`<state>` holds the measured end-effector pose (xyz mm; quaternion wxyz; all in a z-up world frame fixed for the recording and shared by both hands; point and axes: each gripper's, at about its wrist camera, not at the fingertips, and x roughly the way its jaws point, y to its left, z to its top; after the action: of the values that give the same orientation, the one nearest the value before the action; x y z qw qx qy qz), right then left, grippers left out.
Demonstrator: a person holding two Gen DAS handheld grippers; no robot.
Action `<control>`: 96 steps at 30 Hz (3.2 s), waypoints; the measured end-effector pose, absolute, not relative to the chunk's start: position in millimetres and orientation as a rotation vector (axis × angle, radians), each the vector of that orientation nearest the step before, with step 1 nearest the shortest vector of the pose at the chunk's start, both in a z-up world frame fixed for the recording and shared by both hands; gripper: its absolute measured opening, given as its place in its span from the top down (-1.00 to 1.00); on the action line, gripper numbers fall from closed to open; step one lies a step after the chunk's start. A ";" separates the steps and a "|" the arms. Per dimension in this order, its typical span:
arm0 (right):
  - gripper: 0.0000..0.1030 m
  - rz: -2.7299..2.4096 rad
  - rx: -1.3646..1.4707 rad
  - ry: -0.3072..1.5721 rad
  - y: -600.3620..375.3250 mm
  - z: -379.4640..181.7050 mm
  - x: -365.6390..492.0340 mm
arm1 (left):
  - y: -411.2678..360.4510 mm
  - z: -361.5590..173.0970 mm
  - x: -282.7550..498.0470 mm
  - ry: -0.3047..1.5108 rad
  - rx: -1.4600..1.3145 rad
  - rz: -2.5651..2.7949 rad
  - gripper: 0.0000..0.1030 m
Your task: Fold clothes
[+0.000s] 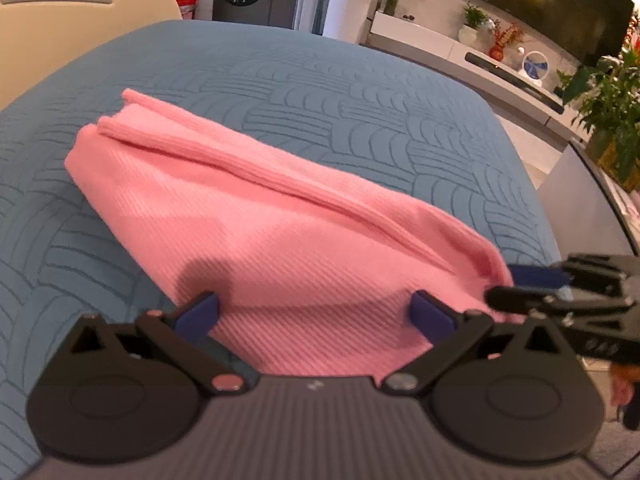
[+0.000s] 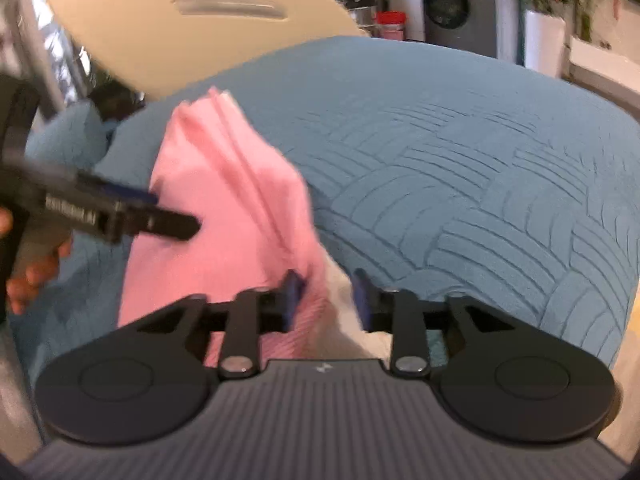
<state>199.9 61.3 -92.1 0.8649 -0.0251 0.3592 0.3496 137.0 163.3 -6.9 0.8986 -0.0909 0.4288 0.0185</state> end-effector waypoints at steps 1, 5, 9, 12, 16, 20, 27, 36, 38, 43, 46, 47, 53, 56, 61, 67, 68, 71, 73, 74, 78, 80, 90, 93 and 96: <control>0.16 0.720 -0.049 0.725 57.5 -85.1 195.9 | 164.5 -5.8 137.0 0.889 -0.195 0.037 -0.99; 0.16 0.632 -0.181 0.597 54.0 -50.2 149.2 | 169.4 -5.9 137.6 0.898 -0.211 0.029 -0.99; -0.02 0.640 -0.416 0.567 88.9 -44.7 76.1 | 168.6 -5.4 138.0 0.904 -0.218 0.024 -0.99; -0.08 0.654 -0.641 0.588 128.2 -76.4 30.4 | 166.1 -5.2 137.6 0.905 -0.209 0.019 -0.99; -0.08 0.645 -0.854 0.589 152.3 -111.4 -2.3 | 165.6 -5.4 136.5 0.909 -0.217 0.015 -1.00; -0.07 0.563 -0.964 0.524 159.3 -123.3 -6.4 | 164.5 -5.3 135.2 0.916 -0.213 0.007 -1.00; 0.67 0.566 -0.955 0.578 147.2 -122.9 3.7 | 162.5 -6.4 134.3 0.926 -0.199 -0.002 -1.00; 0.61 0.609 -0.964 0.662 139.5 -110.2 4.8 | 153.6 -6.0 132.7 0.923 -0.152 -0.024 -1.00; 0.51 0.612 -0.932 0.675 139.0 -102.8 7.5 | 159.5 -6.3 133.8 0.931 -0.183 -0.031 -1.00; 0.16 0.663 -0.715 0.665 128.2 -42.9 17.4 | 164.6 -6.0 134.7 0.937 -0.220 -0.031 -1.00; -0.17 0.648 -0.615 0.562 123.1 -17.8 26.6 | 161.3 -6.2 135.6 0.933 -0.213 -0.022 -1.00; -0.40 0.630 -0.599 0.543 123.3 -17.1 33.1 | 160.2 -6.1 135.4 0.932 -0.211 -0.020 -1.00; -0.48 0.643 -0.602 0.594 134.4 -51.2 77.4 | 159.8 -5.5 133.8 0.931 -0.215 -0.021 -1.00; -0.48 0.635 -0.589 0.595 134.1 -67.5 89.9 | 158.6 -4.3 134.1 0.931 -0.217 -0.023 -1.00; -0.30 0.645 -0.362 0.722 107.0 -81.9 107.8 | 159.0 -0.9 131.5 0.926 -0.231 -0.049 -0.99; -0.32 0.652 -0.127 0.733 79.6 -76.3 103.7 | 178.8 24.2 130.6 0.861 -0.237 -0.066 -0.99; -0.32 0.644 -0.126 0.699 79.2 -70.1 97.0 | 188.4 27.5 131.1 0.849 -0.236 -0.038 -0.99; -0.49 0.572 -0.203 0.519 93.2 -46.3 65.3 | 222.0 36.1 132.6 0.812 -0.235 0.073 -0.99; -0.57 0.567 -0.301 0.434 116.9 -36.2 48.6 | 246.6 39.4 133.0 0.783 -0.237 0.187 -0.99; -0.57 0.586 -0.361 0.406 132.0 -35.0 41.4 | 262.6 41.7 133.0 0.761 -0.236 0.267 -0.99; -0.57 0.676 -0.662 0.376 202.5 -62.0 20.8 | 286.9 41.5 137.1 0.762 -0.263 0.327 -0.99; -0.57 0.663 -0.800 0.349 227.4 -82.6 16.0 | 293.6 37.1 139.4 0.784 -0.297 0.319 -0.99; 0.21 0.532 -0.878 0.330 242.5 -100.6 40.0 | 277.4 29.5 141.6 0.808 -0.232 0.264 -0.99; 0.45 0.580 -0.828 0.389 238.4 -97.9 36.1 | 266.3 25.9 142.1 0.841 -0.232 0.204 -0.99; 0.30 0.586 -0.831 0.363 234.7 -92.2 23.3 | 252.6 22.8 142.0 0.845 -0.183 0.188 -0.99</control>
<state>23.3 234.7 -92.2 0.8577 -0.3956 0.1728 0.2792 142.0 252.6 22.8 0.9038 -0.0884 0.4088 0.0908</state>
